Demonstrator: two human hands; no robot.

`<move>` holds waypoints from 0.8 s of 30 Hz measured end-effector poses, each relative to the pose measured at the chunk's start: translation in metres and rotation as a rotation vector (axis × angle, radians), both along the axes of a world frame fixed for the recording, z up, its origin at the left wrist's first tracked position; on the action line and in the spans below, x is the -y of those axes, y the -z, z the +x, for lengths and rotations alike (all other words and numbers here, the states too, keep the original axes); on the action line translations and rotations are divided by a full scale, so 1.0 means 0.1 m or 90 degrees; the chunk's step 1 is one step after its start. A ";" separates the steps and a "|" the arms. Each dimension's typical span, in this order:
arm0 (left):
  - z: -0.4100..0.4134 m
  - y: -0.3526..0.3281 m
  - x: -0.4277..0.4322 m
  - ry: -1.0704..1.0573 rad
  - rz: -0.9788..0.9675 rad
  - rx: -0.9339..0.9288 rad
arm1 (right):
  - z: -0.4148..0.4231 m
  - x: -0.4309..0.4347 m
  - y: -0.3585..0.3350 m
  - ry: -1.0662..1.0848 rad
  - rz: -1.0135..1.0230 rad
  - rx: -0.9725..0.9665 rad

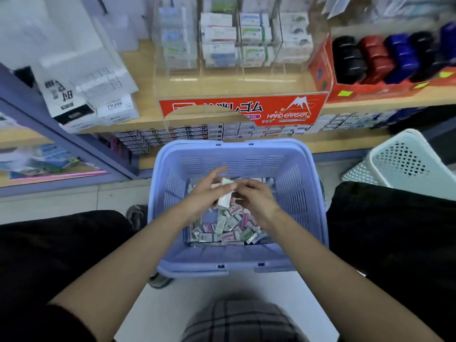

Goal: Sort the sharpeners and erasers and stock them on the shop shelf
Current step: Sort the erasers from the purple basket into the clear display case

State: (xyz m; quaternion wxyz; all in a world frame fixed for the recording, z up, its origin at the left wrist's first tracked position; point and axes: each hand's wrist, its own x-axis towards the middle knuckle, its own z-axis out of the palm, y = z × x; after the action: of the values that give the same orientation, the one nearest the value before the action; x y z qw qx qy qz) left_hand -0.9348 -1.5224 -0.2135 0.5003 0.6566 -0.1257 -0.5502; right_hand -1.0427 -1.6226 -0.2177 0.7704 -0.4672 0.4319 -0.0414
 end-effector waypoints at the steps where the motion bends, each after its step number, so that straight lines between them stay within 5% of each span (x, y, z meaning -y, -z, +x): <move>1: 0.00 -0.07 -0.02 0.006 0.008 0.006 | -0.01 0.01 -0.07 -0.001 -0.003 0.012; 9: 0.23 -0.86 -0.12 0.032 -0.016 0.099 | -0.11 0.34 -0.87 -0.017 -0.162 0.057; 16: 0.31 -1.52 -0.10 0.265 -0.044 0.498 | -0.01 0.39 -1.55 -0.094 -0.227 0.092; 20: 0.35 -1.49 -0.02 0.206 -0.112 0.693 | 0.08 0.34 -1.76 -0.113 -0.183 0.140; 24: 0.44 -1.52 -0.01 0.136 -0.151 0.662 | 0.15 0.36 -1.83 -0.145 -0.258 0.148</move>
State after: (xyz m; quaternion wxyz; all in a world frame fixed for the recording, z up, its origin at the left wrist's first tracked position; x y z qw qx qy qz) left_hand -0.8906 -1.5214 -0.0610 0.3843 0.7648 -0.4838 -0.1826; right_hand -1.0275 -1.6586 -0.0346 0.7054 -0.6496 0.2679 -0.0933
